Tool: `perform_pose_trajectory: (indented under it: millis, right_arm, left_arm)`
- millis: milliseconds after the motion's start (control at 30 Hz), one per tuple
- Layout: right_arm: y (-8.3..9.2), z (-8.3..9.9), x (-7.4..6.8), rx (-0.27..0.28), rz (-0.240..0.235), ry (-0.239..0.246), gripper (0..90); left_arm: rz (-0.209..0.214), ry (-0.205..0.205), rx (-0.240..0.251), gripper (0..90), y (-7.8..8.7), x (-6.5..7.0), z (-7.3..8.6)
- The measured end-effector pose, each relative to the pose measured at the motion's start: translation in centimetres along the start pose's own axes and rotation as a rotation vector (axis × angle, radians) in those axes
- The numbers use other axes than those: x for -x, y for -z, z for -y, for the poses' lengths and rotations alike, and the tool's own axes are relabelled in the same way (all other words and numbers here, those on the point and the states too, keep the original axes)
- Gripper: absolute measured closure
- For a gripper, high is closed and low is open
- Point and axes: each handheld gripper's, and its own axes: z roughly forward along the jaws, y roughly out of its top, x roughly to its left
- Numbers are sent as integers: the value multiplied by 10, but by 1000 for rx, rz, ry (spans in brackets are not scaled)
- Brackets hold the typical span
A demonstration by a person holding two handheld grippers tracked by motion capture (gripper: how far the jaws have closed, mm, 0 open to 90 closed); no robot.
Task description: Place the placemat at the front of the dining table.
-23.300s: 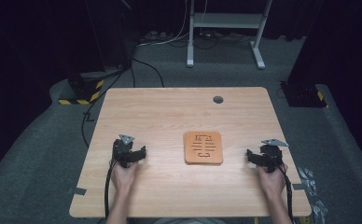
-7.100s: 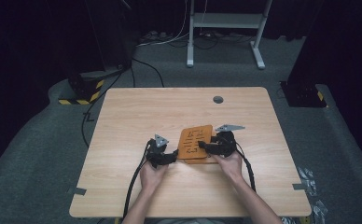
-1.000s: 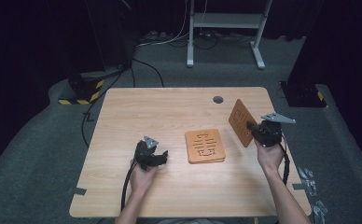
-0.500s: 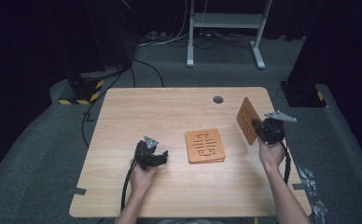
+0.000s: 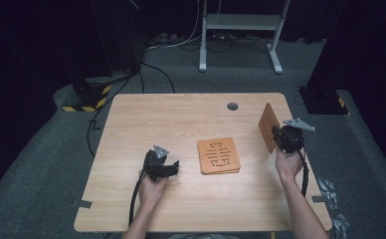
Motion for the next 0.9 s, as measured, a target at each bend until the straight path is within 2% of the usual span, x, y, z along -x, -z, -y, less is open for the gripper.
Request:
perform_pose_trajectory:
  millis: [300, 433, 533, 633, 900]
  right_arm:
    - [-5, 7, 2, 6, 29, -25, 862]
    - [-5, 7, 1, 12, 38, -7, 844]
    - [-4, 7, 2, 9, 45, -15, 796]
    - [-4, 8, 5, 4, 39, -17, 706]
    - [-5, 9, 10, -15, 69, -16, 570]
  left_arm:
    - [0, -1, 0, 256, 0, 0, 0]
    - [0, -1, 0, 256, 0, 0, 0]
    - [0, -2, 0, 256, 0, 0, 0]
    - [0, -1, 0, 256, 0, 0, 0]
    - [1, -2, 0, 256, 0, 0, 0]
